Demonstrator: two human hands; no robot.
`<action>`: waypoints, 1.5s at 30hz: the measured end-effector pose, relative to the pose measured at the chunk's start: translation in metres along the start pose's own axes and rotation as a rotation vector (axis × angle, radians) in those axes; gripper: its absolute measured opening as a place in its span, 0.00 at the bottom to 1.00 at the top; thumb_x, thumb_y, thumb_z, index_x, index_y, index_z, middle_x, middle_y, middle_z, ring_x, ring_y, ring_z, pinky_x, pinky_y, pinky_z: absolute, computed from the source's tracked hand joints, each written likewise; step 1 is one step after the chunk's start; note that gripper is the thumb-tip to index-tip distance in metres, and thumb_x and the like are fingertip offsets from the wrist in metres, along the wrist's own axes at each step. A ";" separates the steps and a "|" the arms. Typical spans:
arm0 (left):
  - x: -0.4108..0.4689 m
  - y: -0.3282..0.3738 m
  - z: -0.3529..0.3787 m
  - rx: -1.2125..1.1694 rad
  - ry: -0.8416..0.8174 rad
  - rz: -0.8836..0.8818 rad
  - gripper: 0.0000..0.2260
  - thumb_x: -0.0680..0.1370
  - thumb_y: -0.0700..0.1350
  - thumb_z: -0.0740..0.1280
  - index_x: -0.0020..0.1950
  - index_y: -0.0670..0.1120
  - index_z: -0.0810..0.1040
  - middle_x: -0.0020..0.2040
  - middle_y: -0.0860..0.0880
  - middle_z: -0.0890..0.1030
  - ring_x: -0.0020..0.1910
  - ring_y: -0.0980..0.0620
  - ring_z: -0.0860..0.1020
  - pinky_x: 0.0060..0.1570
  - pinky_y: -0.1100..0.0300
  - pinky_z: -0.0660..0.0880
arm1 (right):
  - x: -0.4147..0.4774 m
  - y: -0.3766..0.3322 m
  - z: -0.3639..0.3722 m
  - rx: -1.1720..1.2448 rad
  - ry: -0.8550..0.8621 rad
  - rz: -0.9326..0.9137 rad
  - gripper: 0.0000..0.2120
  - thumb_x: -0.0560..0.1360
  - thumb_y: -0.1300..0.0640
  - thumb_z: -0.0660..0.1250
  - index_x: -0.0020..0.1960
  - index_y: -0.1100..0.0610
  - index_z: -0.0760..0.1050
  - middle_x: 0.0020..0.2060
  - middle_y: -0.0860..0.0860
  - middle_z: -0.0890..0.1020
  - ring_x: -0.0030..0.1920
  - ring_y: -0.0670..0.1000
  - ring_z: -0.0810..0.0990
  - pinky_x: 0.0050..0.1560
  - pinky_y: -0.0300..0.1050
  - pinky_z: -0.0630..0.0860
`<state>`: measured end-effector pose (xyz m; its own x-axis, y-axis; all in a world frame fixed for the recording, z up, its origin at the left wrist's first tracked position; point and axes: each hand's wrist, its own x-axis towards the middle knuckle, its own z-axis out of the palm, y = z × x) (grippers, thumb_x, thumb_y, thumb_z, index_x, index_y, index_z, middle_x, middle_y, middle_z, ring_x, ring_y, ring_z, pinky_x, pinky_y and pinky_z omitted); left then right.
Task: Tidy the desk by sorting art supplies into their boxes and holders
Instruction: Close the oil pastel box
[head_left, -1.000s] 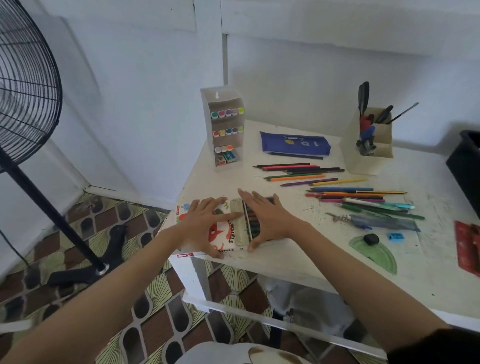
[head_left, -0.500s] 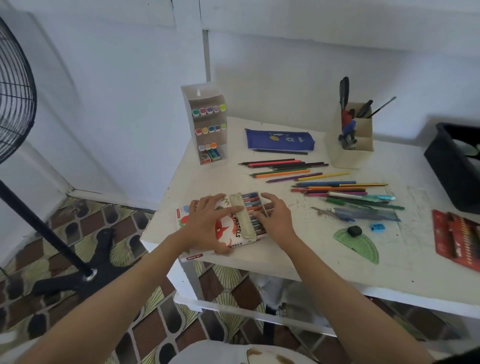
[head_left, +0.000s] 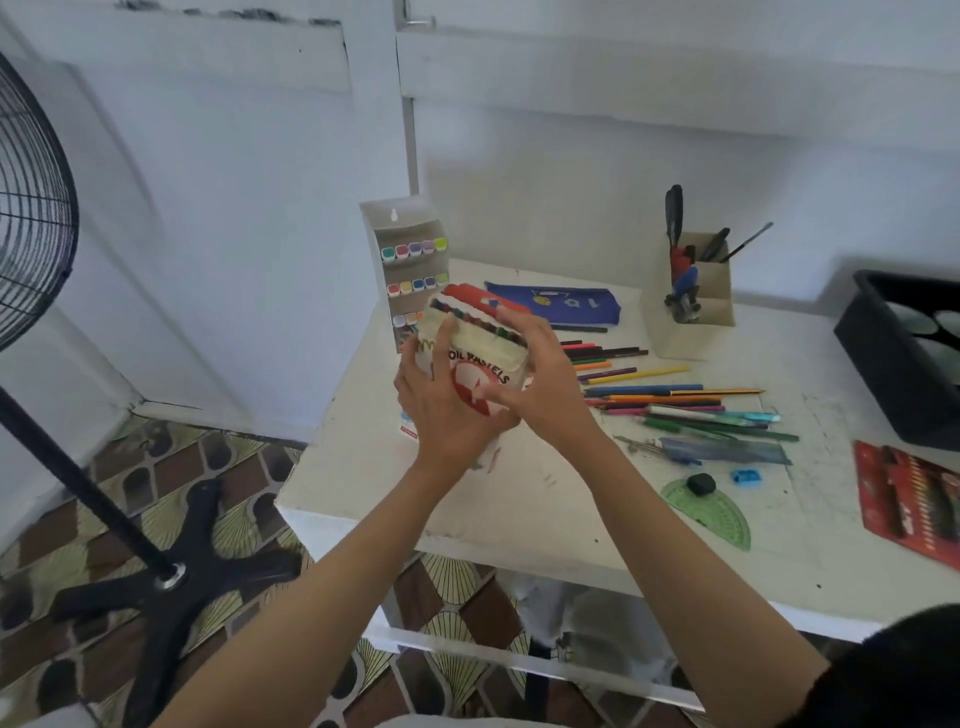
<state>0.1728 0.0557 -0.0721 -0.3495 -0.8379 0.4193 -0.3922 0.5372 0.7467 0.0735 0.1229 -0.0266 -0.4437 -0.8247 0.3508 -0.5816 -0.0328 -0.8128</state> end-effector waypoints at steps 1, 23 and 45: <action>-0.003 0.000 0.002 -0.031 -0.005 -0.014 0.48 0.59 0.68 0.69 0.74 0.57 0.52 0.73 0.42 0.59 0.72 0.45 0.56 0.68 0.47 0.60 | 0.000 0.001 -0.001 -0.020 0.028 -0.036 0.33 0.66 0.59 0.77 0.68 0.55 0.69 0.64 0.50 0.71 0.64 0.47 0.69 0.61 0.43 0.74; 0.024 -0.019 -0.052 -0.461 -0.260 0.022 0.14 0.76 0.40 0.67 0.55 0.56 0.69 0.55 0.58 0.73 0.56 0.54 0.75 0.50 0.73 0.73 | -0.020 0.011 0.010 -0.079 0.112 -0.109 0.15 0.70 0.54 0.72 0.57 0.54 0.79 0.51 0.47 0.76 0.55 0.51 0.73 0.47 0.37 0.72; 0.022 -0.014 -0.067 -0.375 -0.113 0.072 0.07 0.78 0.50 0.58 0.48 0.50 0.74 0.48 0.58 0.74 0.49 0.65 0.77 0.44 0.72 0.75 | -0.035 0.004 0.000 -0.204 0.208 -0.358 0.14 0.72 0.55 0.71 0.55 0.60 0.79 0.58 0.60 0.75 0.57 0.47 0.73 0.51 0.28 0.74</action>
<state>0.2277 0.0229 -0.0390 -0.4639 -0.7726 0.4334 -0.0332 0.5040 0.8630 0.0865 0.1514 -0.0417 -0.3057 -0.6502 0.6955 -0.8362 -0.1659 -0.5227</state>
